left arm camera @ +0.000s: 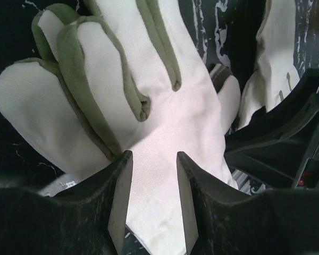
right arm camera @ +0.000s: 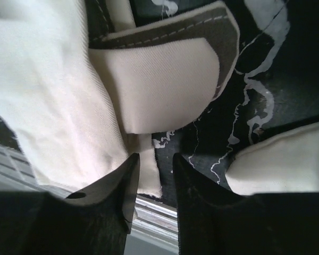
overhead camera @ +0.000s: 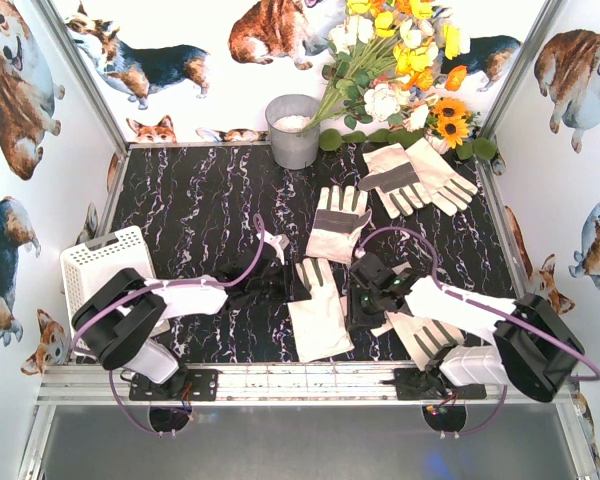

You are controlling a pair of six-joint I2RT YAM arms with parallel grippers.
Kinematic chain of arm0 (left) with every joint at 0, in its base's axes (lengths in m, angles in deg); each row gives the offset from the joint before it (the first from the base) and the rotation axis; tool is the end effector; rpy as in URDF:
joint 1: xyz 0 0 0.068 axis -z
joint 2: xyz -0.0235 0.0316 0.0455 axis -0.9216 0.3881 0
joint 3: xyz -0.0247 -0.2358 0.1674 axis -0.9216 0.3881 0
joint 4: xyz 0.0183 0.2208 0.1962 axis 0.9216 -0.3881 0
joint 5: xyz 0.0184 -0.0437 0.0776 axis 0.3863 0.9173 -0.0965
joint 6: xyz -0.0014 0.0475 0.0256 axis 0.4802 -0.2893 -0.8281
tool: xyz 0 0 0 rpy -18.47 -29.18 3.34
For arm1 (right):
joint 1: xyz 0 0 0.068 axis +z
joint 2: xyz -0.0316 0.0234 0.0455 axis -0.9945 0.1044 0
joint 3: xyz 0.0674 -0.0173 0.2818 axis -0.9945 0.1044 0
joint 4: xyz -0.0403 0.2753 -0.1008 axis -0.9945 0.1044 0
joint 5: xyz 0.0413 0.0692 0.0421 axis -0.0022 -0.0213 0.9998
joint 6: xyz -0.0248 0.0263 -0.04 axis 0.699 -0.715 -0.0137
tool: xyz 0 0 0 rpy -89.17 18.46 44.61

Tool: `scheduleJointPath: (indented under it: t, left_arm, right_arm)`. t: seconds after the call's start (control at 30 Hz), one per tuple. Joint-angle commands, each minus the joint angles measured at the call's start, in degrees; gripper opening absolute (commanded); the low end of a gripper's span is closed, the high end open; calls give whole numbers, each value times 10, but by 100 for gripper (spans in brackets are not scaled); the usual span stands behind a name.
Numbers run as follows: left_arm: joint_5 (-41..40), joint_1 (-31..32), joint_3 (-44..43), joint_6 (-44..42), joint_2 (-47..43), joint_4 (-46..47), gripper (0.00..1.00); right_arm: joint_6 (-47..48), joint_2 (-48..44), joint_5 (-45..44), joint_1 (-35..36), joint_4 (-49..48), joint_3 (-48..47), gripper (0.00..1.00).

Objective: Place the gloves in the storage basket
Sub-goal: Pair the glove with the glove, then pick up the glove from the center of the board.

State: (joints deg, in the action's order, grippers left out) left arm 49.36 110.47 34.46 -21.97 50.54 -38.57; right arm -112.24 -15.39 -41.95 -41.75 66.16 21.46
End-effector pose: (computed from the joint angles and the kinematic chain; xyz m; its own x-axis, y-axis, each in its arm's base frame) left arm 0.2138 -0.2147 0.1340 -0.9126 -0.1290 -0.3881 0.1968 0.6934 -0.6932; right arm 0.1655 0.1574 0.1505 -0.9884 -0.0098 -0.1515 -0.0583 0.9458 0.3193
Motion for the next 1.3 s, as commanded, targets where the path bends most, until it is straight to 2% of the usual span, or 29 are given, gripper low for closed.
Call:
scheduleJointPath:
  t: [0.0,0.23,0.47,0.67,0.77,1.27]
  left_arm:
    - [-1,3,-40,-11,-36,-45,35]
    - [3,2,-65,-31,-52,-100,36]
    - [46,13,-57,-10,-18,-43,34]
    - [63,59,-132,-39,36,-46,27]
    - [67,63,-140,-30,70,-31,25]
    - [68,52,-157,-41,152,-65,20]
  right_arm:
    - [-3,-62,22,-30,-32,-9,36]
    - [16,-72,21,-68,-54,-31,51]
    - [36,-11,99,-152,-77,-35,57]
    - [53,27,149,-215,-103,-26,56]
    - [65,43,170,-234,-111,-28,56]
    - [59,104,237,-249,-181,10,54]
